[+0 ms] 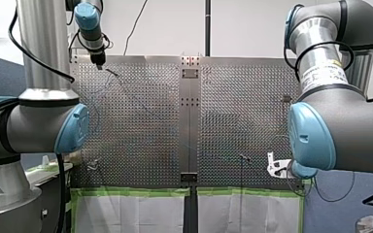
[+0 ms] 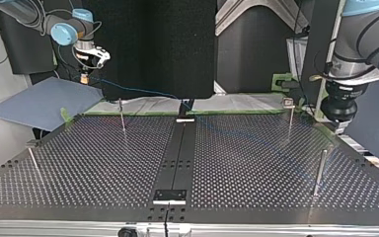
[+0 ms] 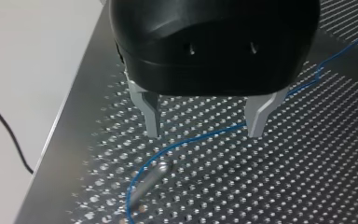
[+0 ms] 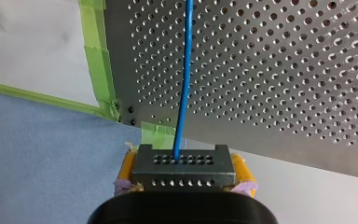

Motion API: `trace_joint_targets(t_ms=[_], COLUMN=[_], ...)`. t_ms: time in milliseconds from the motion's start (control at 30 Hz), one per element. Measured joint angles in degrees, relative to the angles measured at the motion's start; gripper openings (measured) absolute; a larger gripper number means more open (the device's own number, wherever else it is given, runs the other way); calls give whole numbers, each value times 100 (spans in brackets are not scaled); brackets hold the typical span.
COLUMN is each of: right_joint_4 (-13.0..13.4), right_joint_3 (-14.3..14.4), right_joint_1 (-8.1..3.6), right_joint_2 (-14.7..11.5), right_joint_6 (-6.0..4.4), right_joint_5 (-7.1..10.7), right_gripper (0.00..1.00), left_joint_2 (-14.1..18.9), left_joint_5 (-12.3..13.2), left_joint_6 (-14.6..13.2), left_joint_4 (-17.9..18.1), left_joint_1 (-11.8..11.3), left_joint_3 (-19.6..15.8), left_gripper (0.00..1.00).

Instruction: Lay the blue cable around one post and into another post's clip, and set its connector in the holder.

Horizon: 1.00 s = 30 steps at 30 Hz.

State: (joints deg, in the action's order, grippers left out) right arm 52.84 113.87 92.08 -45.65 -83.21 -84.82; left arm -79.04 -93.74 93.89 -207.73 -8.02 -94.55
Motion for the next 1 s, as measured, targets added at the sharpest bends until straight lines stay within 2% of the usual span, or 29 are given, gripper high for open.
trace_joint_targets(t_ms=[267, 1000], right_joint_4=[-1, -4], right_joint_3=[0, 0], right_joint_1=[4, 21], right_joint_2=[4, 7], right_joint_6=[4, 22], right_joint_5=[4, 9], right_gripper=[0, 0], left_joint_2=[0, 9], left_joint_5=[-70, -135], left_joint_6=[8, 11], left_joint_4=[-263, -280], left_joint_1=[6, 45], left_joint_3=[0, -1], left_gripper=[90, 90])
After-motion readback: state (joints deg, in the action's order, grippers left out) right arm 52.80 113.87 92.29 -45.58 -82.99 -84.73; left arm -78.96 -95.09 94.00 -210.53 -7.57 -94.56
